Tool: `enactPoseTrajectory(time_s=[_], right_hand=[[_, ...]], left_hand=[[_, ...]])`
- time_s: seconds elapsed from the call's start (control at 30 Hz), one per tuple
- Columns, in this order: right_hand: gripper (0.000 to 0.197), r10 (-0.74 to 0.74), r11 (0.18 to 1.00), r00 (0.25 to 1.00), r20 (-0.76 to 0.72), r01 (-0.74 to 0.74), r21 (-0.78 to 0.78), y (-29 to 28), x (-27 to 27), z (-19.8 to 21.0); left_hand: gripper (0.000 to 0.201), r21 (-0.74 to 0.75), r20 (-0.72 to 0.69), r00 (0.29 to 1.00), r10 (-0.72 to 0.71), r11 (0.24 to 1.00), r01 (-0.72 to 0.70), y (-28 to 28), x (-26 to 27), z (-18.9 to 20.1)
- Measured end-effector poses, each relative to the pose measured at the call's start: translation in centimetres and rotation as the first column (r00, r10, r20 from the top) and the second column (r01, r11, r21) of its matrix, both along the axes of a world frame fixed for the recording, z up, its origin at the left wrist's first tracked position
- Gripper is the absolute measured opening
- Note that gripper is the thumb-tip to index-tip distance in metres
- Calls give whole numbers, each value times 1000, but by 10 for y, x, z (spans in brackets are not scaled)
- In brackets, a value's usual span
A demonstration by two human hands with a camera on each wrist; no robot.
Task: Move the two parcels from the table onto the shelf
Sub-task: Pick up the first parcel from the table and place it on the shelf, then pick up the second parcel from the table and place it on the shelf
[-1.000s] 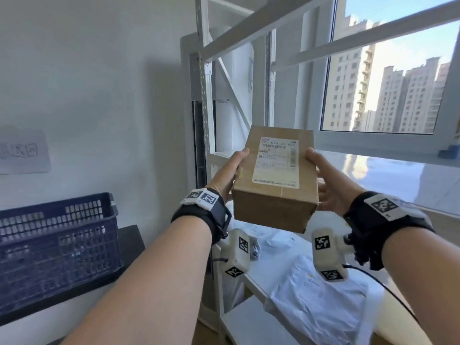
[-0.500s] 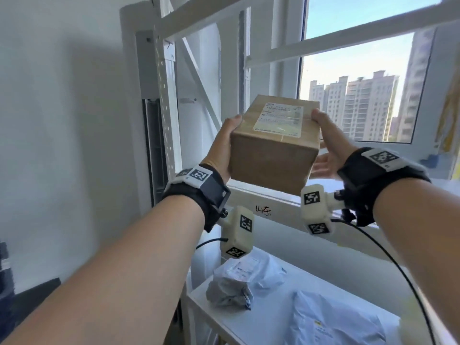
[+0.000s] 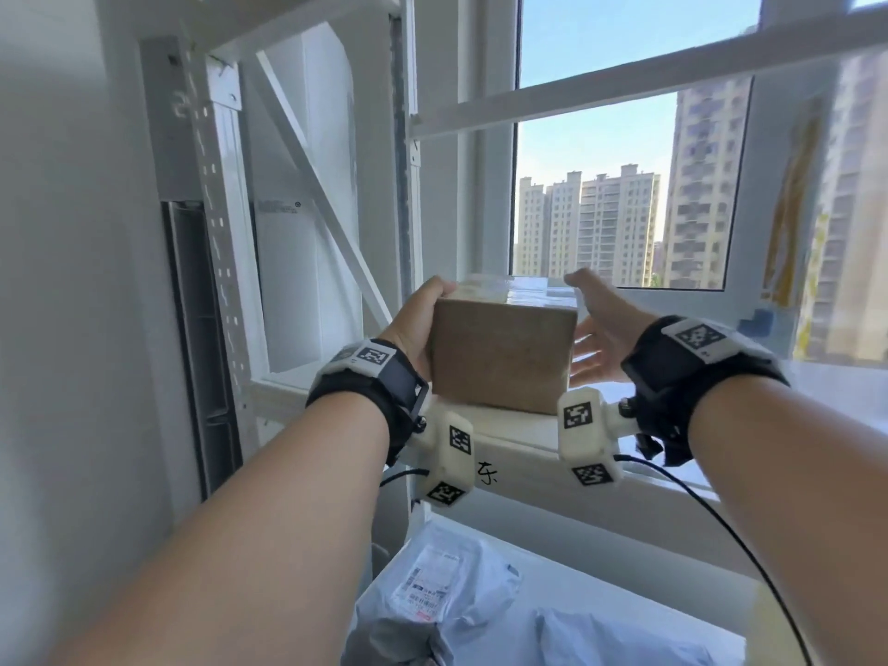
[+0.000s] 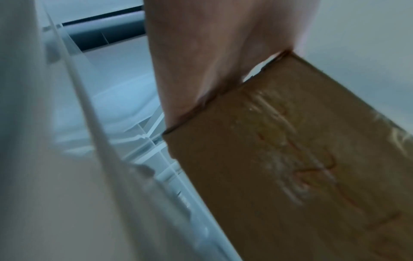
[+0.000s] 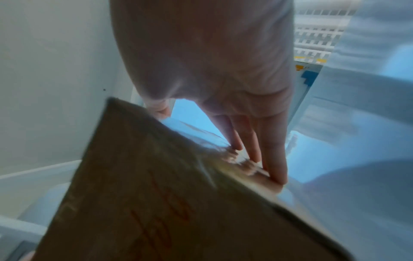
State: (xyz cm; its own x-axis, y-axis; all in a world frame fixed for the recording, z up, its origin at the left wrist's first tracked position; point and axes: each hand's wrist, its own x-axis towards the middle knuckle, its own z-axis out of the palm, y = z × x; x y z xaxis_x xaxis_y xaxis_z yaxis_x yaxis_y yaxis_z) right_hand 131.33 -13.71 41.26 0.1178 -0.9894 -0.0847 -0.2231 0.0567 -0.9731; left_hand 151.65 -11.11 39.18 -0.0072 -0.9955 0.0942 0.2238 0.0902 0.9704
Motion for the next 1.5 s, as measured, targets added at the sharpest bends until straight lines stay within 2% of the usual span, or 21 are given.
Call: enactPoseTrajectory(time_s=[0.07, 0.23, 0.33, 0.4, 0.47, 0.53, 0.6, 0.67, 0.73, 0.8, 0.83, 0.93, 1.03, 1.13, 1.27, 1.4, 1.5], right_hand=[[85, -6, 1000, 1000, -15, 6, 29, -1, -1, -1], [63, -11, 999, 1000, -27, 12, 39, 7, 8, -2], [59, -21, 999, 999, -36, 23, 37, 16, 13, -2], [59, -25, 999, 999, -40, 25, 19, 24, 15, -2], [62, -50, 999, 998, -49, 50, -11, 31, 16, -1], [61, -114, 992, 990, -82, 109, -65, 40, 16, 1], [57, -188, 974, 962, -198, 157, -162, 51, 15, 3], [55, -267, 946, 889, -373, 167, -278, 65, 11, 3], [51, -351, 915, 797, -492, 178, -363, 80, 2, 1], [38, -417, 887, 712, -565, 183, -424, 93, -12, -4], [33, -447, 875, 677, -584, 196, -442, 100, -20, -6], [33, -523, 841, 600, -606, 246, -482, 125, -49, -15], [40, -570, 817, 546, -613, 296, -495, 156, -79, -23], [43, -595, 804, 493, -635, 335, -492, 191, -113, -34], [41, -616, 786, 415, -670, 373, -492, 237, -163, -50], [35, -661, 746, 352, -663, 411, -524, 283, -227, -69], [30, -670, 723, 293, -682, 469, -508, 323, -285, -88]], left_hand=[[23, 59, 12, 1000, 16, 998, -17, -6, 1, 0], [34, 88, 5, 992, 123, 989, -123, -10, 9, 5], [30, 82, 33, 985, 172, 981, -174, -10, 13, 6], [28, 69, 106, 973, 204, 975, -212, -8, 16, 6], [37, 16, 222, 933, 284, 955, -295, -6, 19, 11], [37, -94, 378, 844, 381, 922, -374, 7, 17, 23], [33, -258, 548, 688, 476, 878, -403, 20, 13, 33], [33, -419, 678, 474, 562, 825, -378, 33, 3, 39], [40, -535, 733, 293, 614, 787, -308, 48, -15, 38], [44, -601, 739, 208, 640, 767, -224, 59, -36, 32], [44, -624, 731, 209, 650, 760, -182, 64, -48, 30], [38, -670, 688, 305, 658, 738, -79, 80, -88, 19], [36, -630, 733, 361, 577, 776, 39, 95, -130, 4], [39, -552, 800, 369, 474, 821, 143, 108, -178, -14], [41, -482, 852, 361, 379, 838, 256, 132, -244, -35], [36, -486, 854, 374, 361, 809, 331, 169, -318, -52], [30, -555, 820, 391, 417, 745, 370, 209, -383, -70]])
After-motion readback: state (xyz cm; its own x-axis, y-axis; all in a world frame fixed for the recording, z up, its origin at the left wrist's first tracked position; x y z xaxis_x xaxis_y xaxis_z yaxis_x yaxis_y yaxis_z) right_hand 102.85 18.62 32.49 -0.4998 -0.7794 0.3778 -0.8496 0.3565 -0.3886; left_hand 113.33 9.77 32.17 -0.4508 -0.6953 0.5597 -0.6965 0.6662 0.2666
